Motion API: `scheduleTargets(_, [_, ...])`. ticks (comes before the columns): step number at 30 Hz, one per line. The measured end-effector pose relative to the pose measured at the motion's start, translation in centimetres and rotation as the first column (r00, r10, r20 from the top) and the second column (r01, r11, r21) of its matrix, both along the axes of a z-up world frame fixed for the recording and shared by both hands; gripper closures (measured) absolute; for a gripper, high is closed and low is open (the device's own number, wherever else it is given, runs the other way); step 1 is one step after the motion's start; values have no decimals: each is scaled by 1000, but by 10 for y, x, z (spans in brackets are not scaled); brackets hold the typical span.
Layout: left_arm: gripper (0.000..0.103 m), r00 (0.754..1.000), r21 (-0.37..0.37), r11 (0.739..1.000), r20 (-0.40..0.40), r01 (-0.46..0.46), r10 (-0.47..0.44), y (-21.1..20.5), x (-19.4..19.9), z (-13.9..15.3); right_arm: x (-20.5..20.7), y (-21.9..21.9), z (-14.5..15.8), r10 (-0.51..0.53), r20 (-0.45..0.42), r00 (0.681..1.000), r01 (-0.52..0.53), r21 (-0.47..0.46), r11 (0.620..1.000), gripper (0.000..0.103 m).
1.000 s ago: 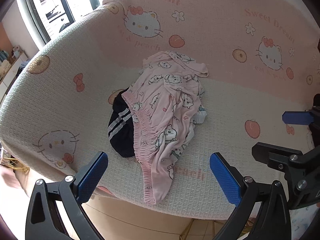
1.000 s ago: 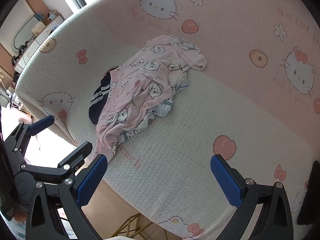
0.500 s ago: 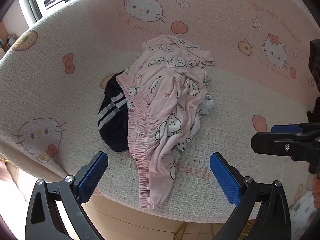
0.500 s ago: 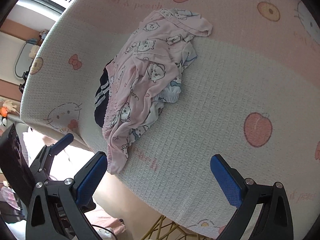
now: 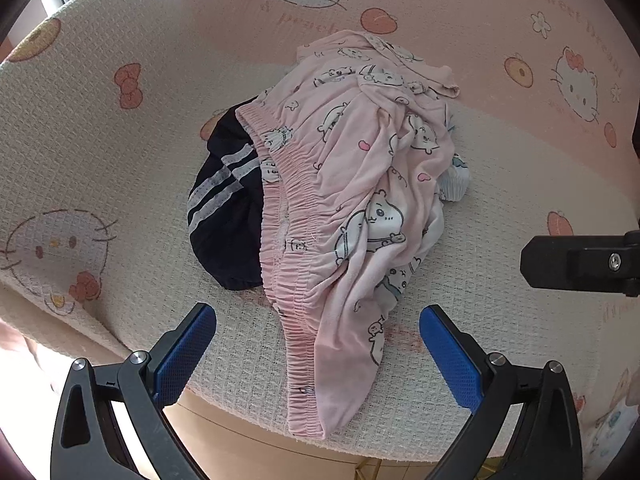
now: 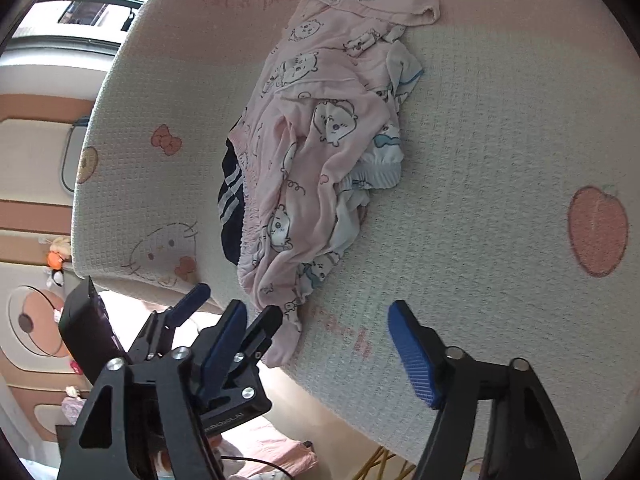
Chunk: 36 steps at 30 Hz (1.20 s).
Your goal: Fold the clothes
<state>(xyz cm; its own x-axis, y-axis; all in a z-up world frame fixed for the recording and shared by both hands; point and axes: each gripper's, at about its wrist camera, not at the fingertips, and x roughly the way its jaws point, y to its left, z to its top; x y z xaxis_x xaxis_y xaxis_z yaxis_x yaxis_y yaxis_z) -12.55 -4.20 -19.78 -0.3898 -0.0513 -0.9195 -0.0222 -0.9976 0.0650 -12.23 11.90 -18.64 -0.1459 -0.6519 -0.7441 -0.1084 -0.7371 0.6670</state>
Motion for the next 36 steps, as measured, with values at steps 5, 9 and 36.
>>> scheduleTargets(5, [2, 999, -10, 1000, -38, -5, 4, -7, 2, -1, -4, -11, -11, -7, 12, 1000, 8, -104, 995, 43])
scheduleTargets(9, [3, 999, -26, 1000, -43, -1, 0, -8, 1, -3, -10, -16, -16, -31, 28, 999, 36, -180, 983, 44])
scheduleTargets(36, [37, 998, 124, 990, -12, 68, -67, -16, -12, -36, -49, -48, -77, -150, 158, 976, 198, -359, 912, 47])
